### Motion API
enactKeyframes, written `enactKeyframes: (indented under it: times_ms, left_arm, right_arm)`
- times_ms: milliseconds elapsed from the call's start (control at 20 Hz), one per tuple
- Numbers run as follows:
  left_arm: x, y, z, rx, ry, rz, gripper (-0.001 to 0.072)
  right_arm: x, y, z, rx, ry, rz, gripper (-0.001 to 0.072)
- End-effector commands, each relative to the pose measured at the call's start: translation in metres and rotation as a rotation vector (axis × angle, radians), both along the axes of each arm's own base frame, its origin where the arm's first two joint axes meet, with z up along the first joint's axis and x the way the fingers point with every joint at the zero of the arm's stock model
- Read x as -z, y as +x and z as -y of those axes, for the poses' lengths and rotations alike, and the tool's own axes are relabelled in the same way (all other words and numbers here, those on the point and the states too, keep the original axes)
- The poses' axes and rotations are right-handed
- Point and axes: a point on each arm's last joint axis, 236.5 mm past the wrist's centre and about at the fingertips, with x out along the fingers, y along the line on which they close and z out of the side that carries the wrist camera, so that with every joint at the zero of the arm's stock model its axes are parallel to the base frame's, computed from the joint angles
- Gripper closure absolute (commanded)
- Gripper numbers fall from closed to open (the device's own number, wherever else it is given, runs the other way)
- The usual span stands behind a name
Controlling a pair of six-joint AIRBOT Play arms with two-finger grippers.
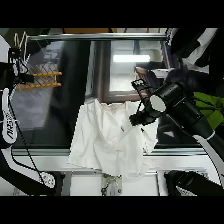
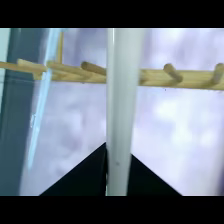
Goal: Fold the clothes and pants, and hang the long-sleeved shirts on hangers.
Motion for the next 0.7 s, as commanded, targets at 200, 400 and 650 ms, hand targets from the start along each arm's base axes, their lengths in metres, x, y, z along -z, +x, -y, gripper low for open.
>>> enactKeyframes:
  times_ms: [200, 400, 650]
  left_arm:
    - [-0.058, -0.023, 0.074, 0.211, 0.035, -0.074, 0.0690]
    - [-0.068, -0.065, 0.193, 0.668, -0.252, -0.175, 0.0690]
    - [-0.099, -0.130, 0.279, 1.015, -0.513, -0.238, 0.0690]
  right_arm:
    - [0.000, 0.000, 0.000, 0.000, 0.000, 0.000, 0.0694]
    - [0.000, 0.000, 0.000, 0.000, 0.000, -0.001, 0.0694]
    - [0.000, 0.000, 0.000, 0.001, 0.000, 0.000, 0.0694]
